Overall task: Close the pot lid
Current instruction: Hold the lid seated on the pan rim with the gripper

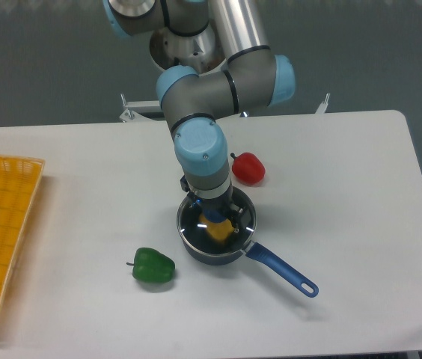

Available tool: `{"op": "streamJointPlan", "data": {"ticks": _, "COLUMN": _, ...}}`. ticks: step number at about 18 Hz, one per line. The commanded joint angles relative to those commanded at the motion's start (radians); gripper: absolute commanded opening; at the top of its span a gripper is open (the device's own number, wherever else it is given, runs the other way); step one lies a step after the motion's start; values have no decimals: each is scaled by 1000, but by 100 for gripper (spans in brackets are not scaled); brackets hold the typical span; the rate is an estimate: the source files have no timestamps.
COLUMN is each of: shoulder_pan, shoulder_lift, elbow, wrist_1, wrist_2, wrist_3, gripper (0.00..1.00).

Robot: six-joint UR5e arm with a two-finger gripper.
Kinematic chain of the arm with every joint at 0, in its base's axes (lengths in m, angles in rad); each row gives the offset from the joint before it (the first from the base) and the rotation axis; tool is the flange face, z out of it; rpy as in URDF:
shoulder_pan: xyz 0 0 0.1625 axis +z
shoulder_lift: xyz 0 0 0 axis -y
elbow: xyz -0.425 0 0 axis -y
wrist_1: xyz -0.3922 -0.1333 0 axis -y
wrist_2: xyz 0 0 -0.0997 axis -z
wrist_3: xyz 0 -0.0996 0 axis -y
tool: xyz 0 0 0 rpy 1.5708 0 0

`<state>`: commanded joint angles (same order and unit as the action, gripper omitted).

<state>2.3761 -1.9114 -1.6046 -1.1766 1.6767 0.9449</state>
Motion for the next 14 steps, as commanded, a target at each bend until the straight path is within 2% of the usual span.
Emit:
{"op": "streamJointPlan", "data": {"ticks": 4, "shoulder_pan": 43, "shoulder_lift": 6, "elbow": 54, "wrist_1": 0, "wrist_2": -6, "wrist_3": 3, "gripper": 100}}
{"op": "streamJointPlan", "data": {"ticks": 7, "shoulder_pan": 69, "shoulder_lift": 9, "elbow": 66, "wrist_1": 8, "wrist_2": -8, "wrist_3": 12, "gripper": 100}}
{"op": "streamJointPlan", "data": {"ticks": 14, "shoulder_pan": 211, "shoulder_lift": 12, "elbow": 68, "wrist_1": 3, "wrist_2": -14, "wrist_3": 297, "gripper": 100}}
